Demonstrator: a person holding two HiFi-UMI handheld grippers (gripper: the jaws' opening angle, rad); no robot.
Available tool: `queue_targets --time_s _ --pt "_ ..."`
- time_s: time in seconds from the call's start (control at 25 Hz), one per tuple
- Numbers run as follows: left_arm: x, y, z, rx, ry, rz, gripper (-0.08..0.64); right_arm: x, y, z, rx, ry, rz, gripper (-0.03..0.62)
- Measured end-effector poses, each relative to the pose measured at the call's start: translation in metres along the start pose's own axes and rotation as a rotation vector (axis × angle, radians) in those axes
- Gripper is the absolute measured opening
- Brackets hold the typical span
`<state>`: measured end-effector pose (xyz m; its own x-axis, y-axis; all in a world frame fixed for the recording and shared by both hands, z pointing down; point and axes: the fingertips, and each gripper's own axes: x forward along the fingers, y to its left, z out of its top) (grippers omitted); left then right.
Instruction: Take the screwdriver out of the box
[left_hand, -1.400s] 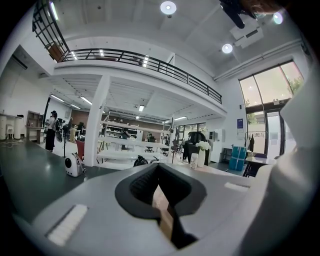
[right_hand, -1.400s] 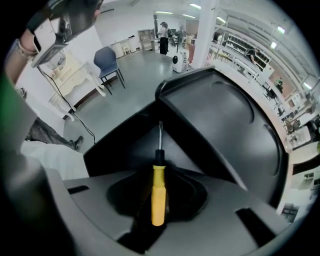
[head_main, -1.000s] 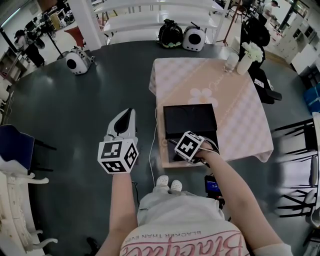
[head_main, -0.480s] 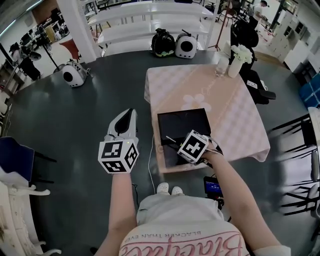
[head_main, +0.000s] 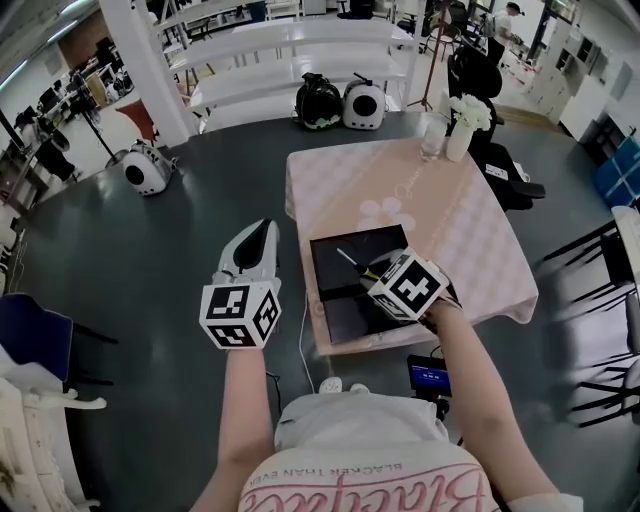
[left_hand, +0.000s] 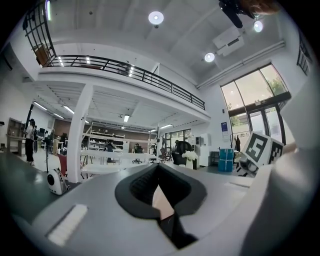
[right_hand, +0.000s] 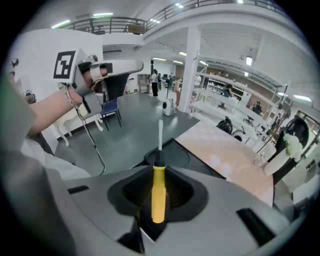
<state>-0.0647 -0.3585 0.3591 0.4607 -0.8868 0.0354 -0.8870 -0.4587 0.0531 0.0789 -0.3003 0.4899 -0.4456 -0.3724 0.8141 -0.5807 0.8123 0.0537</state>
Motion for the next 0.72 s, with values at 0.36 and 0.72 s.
queue_targets --time_s 0.36,0.72 --pt "0.006 -0.017 0.028 0.034 -0.057 -0.050 0.011 -0.058 -0.033 0.029 0.093 -0.207 -0.134 0.083" --pt "0.009 -0.033 0.060 0.025 -0.142 -0.094 0.011 -0.118 -0.062 0.048 0.167 -0.484 -0.324 0.083"
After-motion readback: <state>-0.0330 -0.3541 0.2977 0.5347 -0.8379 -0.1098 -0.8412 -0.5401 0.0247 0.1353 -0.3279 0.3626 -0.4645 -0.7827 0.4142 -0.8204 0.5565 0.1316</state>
